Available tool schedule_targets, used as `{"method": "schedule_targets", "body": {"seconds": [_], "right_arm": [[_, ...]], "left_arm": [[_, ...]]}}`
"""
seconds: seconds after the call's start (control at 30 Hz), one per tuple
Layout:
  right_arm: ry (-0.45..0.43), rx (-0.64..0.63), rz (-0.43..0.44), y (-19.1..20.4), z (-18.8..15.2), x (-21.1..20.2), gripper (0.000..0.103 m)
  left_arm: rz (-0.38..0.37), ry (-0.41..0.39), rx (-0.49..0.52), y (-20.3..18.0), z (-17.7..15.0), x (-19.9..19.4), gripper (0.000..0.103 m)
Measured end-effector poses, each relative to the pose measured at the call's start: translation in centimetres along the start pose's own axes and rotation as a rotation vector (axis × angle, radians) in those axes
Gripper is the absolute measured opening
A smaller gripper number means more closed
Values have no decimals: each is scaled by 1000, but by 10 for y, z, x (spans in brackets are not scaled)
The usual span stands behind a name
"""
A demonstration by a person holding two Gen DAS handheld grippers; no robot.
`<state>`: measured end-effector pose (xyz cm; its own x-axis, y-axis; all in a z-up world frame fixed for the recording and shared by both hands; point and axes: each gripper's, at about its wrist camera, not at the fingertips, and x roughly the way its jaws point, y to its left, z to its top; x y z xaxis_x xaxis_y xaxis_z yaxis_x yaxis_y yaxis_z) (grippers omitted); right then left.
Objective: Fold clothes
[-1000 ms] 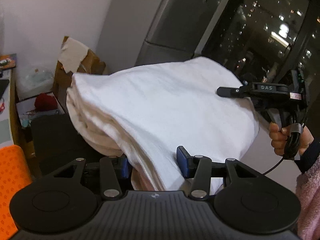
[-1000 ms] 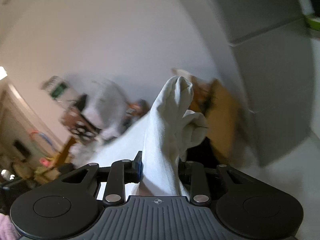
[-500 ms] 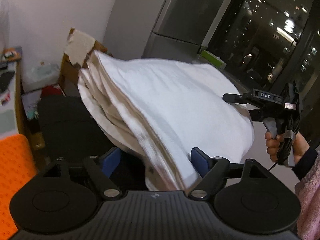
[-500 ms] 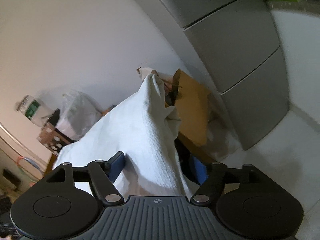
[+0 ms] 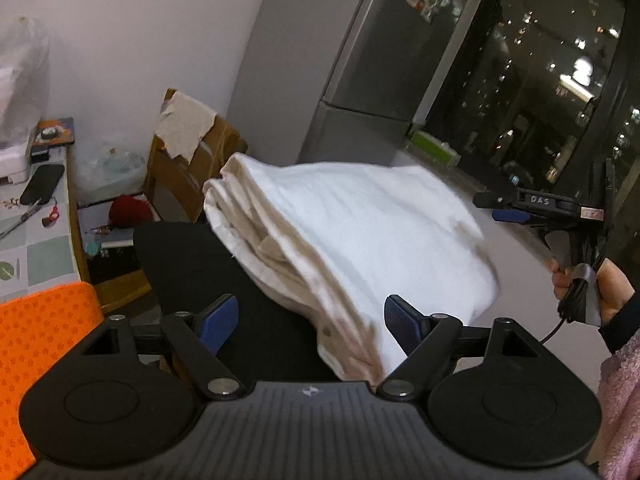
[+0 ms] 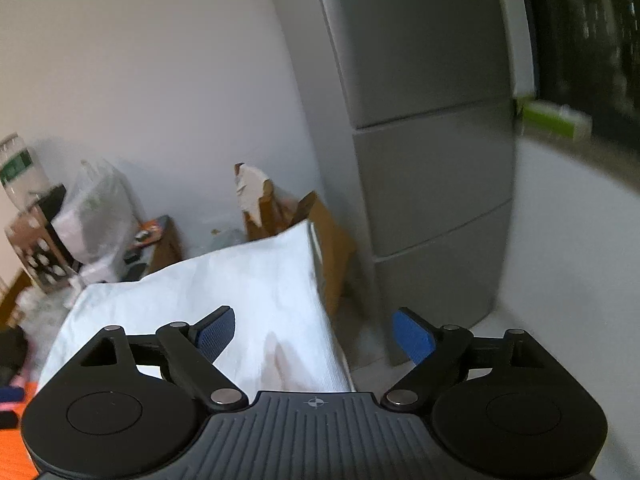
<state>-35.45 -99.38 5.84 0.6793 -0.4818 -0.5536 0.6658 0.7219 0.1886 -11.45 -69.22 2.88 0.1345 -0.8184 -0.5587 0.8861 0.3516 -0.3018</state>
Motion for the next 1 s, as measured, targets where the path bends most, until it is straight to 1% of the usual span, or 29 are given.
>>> {"method": "schedule_targets", "body": {"seconds": [0.13,0.2,0.27,0.3,0.37,0.4,0.5,0.6,0.7,0.83,1.0], "right_arm": [[-19,-68,1,27,5,-15,89],[-28,-102,6,39,4,-24,91],[-33,-123,28,51,4,-32,98],[-35,-130,37,57,3,-35,99],[-38,-140,49,69,2,-42,101],[-40,-144,53,75,1,-45,103],[-51,-156,54,93,-5,-60,103],[-59,-170,33,112,-14,-73,103],[-69,-176,-10,133,-25,-85,103],[-87,-202,-47,163,-45,-104,103],[-106,-200,-80,210,-74,-129,103]], "left_arm": [[7,-13,25,-8,0,-15,85],[6,-16,32,-11,-1,-22,85],[11,-14,39,-12,-3,-29,85],[14,-13,42,-13,-5,-33,85],[21,-9,48,-13,-7,-41,88],[25,-7,51,-14,-9,-46,91],[34,-22,57,-13,-14,-62,103],[50,-33,73,-11,-19,-78,103],[72,-34,93,-7,-27,-94,103],[89,-32,119,2,-39,-118,103],[84,-23,129,23,-59,-154,103]]}}
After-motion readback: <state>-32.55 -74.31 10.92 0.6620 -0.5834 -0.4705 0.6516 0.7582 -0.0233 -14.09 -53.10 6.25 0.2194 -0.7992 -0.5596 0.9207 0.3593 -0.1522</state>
